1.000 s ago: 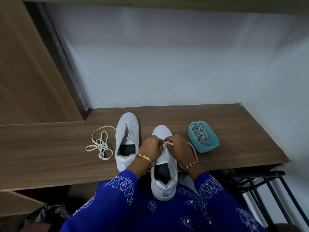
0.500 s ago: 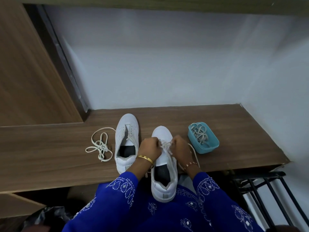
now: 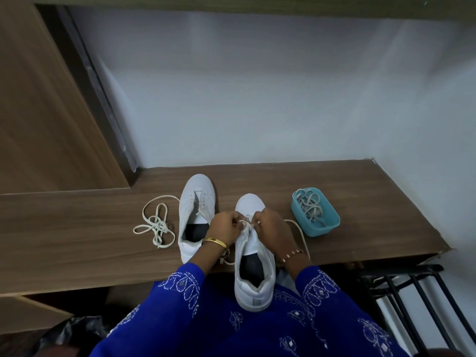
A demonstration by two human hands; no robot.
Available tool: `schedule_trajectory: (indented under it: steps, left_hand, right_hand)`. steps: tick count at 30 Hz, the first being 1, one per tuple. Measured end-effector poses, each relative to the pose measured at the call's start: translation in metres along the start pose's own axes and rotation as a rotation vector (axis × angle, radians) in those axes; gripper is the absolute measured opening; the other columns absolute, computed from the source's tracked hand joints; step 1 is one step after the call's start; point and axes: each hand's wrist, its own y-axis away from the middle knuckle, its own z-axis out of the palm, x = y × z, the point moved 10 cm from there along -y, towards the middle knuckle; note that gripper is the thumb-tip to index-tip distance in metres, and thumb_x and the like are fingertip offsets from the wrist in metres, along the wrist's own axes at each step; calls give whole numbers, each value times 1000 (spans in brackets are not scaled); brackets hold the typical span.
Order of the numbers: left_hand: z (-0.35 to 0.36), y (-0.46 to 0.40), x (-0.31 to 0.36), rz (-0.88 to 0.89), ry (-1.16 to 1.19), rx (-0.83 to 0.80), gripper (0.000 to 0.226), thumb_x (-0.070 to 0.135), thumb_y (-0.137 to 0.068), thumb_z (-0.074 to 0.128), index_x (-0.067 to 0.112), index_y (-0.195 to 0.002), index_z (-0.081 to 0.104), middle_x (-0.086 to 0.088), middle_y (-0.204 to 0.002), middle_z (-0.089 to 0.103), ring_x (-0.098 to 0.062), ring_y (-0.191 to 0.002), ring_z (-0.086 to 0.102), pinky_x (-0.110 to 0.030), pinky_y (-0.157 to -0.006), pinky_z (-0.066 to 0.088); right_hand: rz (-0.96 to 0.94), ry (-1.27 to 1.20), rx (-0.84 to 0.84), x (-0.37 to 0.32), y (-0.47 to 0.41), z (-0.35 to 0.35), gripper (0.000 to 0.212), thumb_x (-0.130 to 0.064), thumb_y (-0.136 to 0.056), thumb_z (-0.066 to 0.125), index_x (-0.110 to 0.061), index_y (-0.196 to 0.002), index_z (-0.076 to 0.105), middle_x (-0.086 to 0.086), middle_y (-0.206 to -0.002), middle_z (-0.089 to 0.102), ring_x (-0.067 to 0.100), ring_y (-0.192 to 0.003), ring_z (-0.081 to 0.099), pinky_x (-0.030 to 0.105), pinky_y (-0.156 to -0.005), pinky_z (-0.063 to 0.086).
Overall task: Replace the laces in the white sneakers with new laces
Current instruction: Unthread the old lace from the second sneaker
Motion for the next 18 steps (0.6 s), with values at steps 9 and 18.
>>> schedule_trajectory:
  steps: [9, 18]
  left_hand:
    - [2, 2, -21, -200, 198, -48, 24, 5, -80, 53, 18, -60, 52, -11, -84, 66, -21, -83, 58, -30, -82, 48]
    - [-4, 4, -12, -160, 55, 0, 27, 13, -87, 50, 7, -60, 51, -14, -70, 54, -24, -73, 50, -26, -63, 34]
  right_hand:
    - [49, -3, 92, 12, 0, -14, 17, -5, -90, 43, -3, -92, 60, 8, -92, 56, 23, -84, 52, 32, -67, 37]
    - [330, -294, 149, 61, 12, -18, 19, -1, -85, 49, -4, -99, 61, 10, -104, 56, 23, -92, 55, 23, -74, 37]
